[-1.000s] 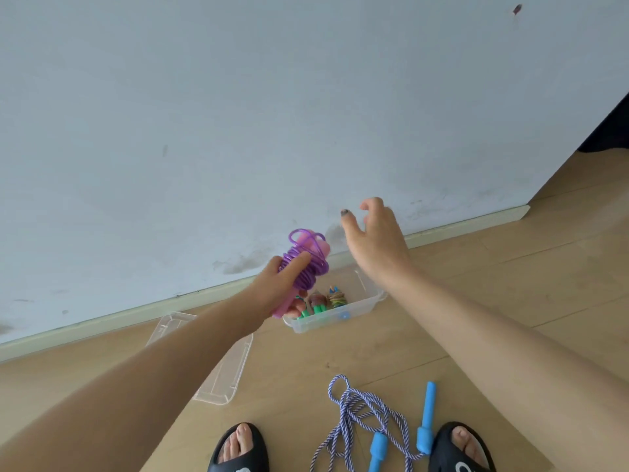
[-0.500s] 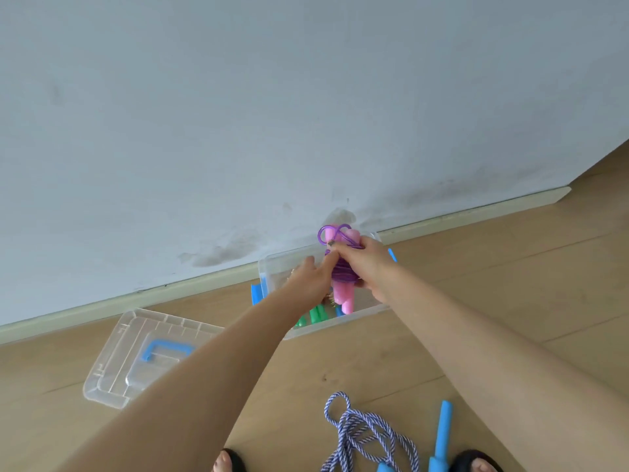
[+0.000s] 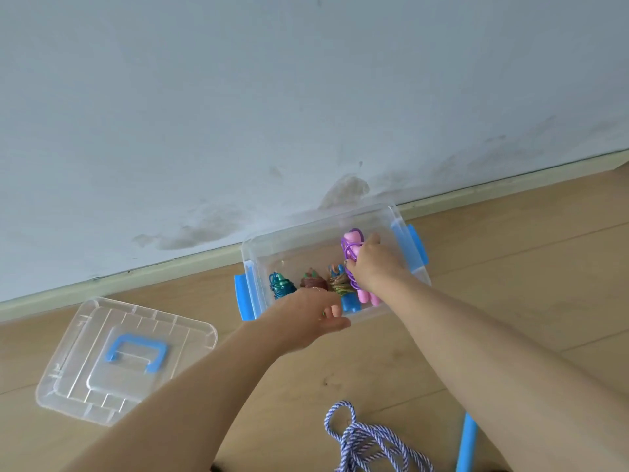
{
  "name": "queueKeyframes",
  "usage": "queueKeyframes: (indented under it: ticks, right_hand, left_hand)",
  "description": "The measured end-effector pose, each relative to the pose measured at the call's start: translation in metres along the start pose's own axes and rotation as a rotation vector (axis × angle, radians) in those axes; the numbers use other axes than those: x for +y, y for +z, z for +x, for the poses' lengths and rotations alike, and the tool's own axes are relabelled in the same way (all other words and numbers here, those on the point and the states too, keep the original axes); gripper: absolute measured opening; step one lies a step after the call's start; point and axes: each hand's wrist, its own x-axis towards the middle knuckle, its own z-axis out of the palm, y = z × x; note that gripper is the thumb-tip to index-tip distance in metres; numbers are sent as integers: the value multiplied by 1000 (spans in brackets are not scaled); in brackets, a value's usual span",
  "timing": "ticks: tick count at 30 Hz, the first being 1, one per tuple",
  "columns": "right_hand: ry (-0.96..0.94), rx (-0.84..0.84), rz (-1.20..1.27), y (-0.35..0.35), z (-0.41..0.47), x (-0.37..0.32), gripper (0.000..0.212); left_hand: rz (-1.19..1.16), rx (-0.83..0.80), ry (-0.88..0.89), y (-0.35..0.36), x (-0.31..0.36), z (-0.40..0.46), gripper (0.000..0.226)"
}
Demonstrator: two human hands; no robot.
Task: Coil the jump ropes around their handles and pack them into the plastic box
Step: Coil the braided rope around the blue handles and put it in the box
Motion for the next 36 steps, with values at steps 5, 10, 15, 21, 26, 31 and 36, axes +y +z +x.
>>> queueKeyframes:
  ticks: [5,10,15,21,26,31,36]
  right_hand:
    - [-9,169,-40,-1,-10,3,83]
    - [-242,447,102,-14,-61,5,50]
    - [-167,675,321,-18,-125,45,21]
    - [340,72,307,45,-177,119,44]
    - [323,-246,108,106,-211,158,42]
    - [199,-280,-111,142,-227,174,33]
    - [76,-274,-239,144,-233,193,28]
  left_hand:
    - [313,28,34,-3,8,-1,34]
    - [455,226,58,0,31,-21,33]
    - [568,204,188,23,54,-59,25]
    - [482,-80,32,84,58,-84,29]
    - [337,-267,-92,144,65,-92,29]
    - [21,-426,-336,223,79,-95,42]
    - [31,-348,-466,265,90,-101,50]
